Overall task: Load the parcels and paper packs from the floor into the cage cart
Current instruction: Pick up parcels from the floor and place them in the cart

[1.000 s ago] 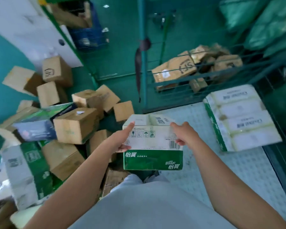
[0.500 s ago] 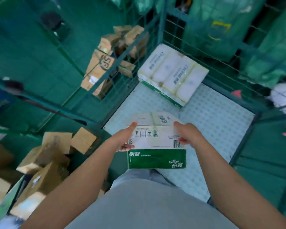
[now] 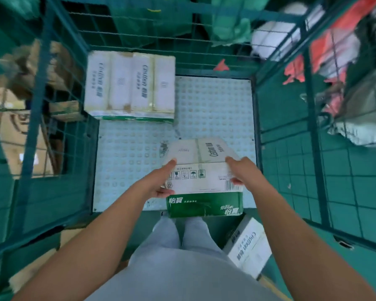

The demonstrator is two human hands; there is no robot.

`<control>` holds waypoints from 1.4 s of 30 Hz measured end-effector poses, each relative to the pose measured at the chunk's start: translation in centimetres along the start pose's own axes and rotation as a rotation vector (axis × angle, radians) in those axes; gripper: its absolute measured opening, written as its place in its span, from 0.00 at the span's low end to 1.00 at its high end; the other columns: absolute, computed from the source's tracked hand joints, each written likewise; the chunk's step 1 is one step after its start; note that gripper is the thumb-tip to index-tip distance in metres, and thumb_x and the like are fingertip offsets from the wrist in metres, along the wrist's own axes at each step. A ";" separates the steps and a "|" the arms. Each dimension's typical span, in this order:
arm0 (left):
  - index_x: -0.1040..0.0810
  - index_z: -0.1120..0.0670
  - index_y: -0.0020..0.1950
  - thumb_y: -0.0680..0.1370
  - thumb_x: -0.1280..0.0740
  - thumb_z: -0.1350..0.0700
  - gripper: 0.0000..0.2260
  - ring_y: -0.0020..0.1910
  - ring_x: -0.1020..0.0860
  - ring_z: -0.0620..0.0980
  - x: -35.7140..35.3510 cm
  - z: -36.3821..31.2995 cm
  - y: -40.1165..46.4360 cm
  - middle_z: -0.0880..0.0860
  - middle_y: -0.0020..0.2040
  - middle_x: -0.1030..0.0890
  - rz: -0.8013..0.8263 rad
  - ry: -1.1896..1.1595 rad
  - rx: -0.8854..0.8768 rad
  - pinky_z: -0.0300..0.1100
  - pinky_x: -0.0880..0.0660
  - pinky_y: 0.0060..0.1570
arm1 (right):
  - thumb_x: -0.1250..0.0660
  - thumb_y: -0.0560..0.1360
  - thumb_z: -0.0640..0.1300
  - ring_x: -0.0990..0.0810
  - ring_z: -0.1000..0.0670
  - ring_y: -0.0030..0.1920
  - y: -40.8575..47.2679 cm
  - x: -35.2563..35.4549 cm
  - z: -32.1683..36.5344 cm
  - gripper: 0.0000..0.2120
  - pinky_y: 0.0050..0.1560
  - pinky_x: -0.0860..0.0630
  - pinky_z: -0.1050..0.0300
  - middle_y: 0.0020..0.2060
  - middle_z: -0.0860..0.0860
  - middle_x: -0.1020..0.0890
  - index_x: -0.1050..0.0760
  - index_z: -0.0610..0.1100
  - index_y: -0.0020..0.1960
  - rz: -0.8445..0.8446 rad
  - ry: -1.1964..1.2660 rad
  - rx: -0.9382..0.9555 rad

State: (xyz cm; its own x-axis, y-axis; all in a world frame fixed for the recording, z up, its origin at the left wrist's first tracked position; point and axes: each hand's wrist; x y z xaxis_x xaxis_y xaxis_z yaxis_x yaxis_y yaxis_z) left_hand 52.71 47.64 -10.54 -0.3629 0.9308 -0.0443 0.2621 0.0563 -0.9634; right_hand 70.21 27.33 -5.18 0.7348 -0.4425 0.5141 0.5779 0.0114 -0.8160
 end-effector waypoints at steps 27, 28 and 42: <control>0.28 0.45 0.71 0.81 0.31 0.46 0.19 0.58 0.17 0.54 -1.3 -9.9 31.5 0.49 0.66 0.23 -0.202 -0.171 -0.061 0.47 0.21 0.62 | 0.41 0.73 0.70 0.17 0.39 0.54 36.1 -6.0 -1.9 0.34 0.57 0.18 0.42 0.65 0.47 0.24 0.39 0.62 0.78 0.096 0.117 0.107; 0.29 0.44 0.71 0.82 0.31 0.46 0.19 0.59 0.18 0.53 -1.2 -9.7 32.6 0.49 0.67 0.23 -0.196 -0.163 -0.063 0.47 0.21 0.63 | 0.42 0.72 0.71 0.17 0.38 0.54 37.2 -6.3 -1.8 0.37 0.57 0.18 0.40 0.66 0.46 0.26 0.42 0.64 0.78 0.106 0.103 0.088; 0.26 0.52 0.59 0.87 0.41 0.51 0.07 0.41 0.25 0.50 -0.6 -16.2 41.4 0.54 0.47 0.26 -0.371 -0.431 -0.089 0.41 0.25 0.39 | 0.40 0.84 0.44 0.21 0.45 0.46 46.9 -8.9 4.8 0.21 0.55 0.19 0.45 0.47 0.48 0.23 0.37 0.52 0.76 0.140 0.264 0.107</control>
State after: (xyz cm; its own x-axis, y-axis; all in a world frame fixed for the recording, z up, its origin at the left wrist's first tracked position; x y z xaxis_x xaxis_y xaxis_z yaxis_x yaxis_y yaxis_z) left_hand 78.26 55.29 -46.06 -0.7715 0.6128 0.1712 0.1148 0.3986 -0.9099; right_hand 92.49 36.15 -46.75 0.7002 -0.6475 0.3008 0.5218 0.1765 -0.8346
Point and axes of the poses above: each hand's wrist, its own y-axis towards the middle knuckle, its own x-axis out of the back of the hand, z = x × y
